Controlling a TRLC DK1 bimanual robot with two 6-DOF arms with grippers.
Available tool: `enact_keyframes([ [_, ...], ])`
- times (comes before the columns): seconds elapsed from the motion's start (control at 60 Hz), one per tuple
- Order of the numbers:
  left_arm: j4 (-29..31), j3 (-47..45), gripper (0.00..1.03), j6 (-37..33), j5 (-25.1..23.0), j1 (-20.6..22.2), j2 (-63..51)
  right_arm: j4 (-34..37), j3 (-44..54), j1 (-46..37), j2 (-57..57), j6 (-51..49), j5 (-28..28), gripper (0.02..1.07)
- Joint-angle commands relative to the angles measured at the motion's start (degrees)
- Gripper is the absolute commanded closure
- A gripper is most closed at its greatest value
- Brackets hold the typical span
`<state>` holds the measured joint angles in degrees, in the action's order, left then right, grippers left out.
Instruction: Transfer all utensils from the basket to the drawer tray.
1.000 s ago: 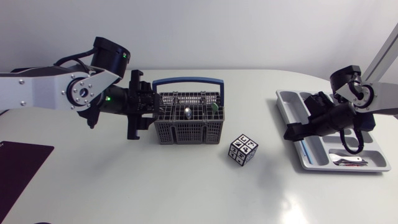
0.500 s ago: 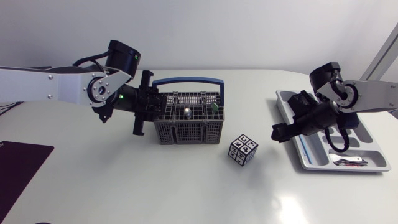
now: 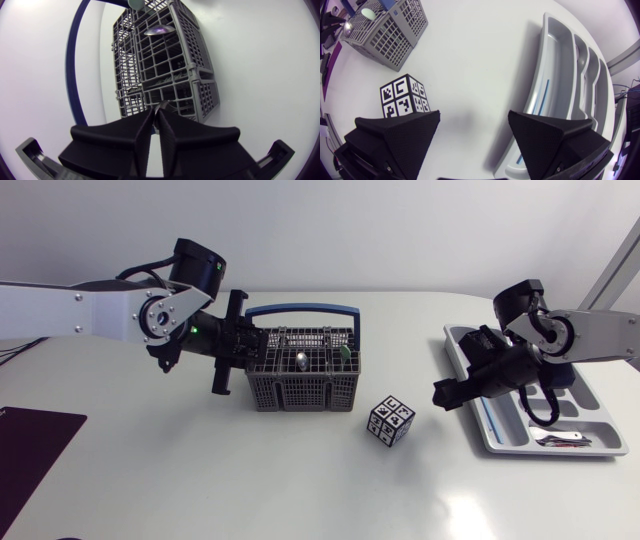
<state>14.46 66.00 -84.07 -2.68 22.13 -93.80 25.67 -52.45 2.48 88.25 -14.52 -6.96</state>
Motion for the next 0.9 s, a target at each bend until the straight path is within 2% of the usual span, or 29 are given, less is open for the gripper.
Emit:
enact_keyframes([
  [0.0,1.1,2.0,0.96,-1.4,0.0,-0.5,1.9,0.3,1.9,0.3,-1.4,1.4,0.6,0.08],
  [0.5,5.9,4.8,0.98,0.3,0.2,-0.2,6.5,1.2,3.9,0.7,-5.7,1.4,0.7,0.08],
  [0.883,14.2,11.3,0.99,5.4,-1.5,0.3,12.1,3.9,3.5,1.4,-10.2,1.3,1.1,0.08],
])
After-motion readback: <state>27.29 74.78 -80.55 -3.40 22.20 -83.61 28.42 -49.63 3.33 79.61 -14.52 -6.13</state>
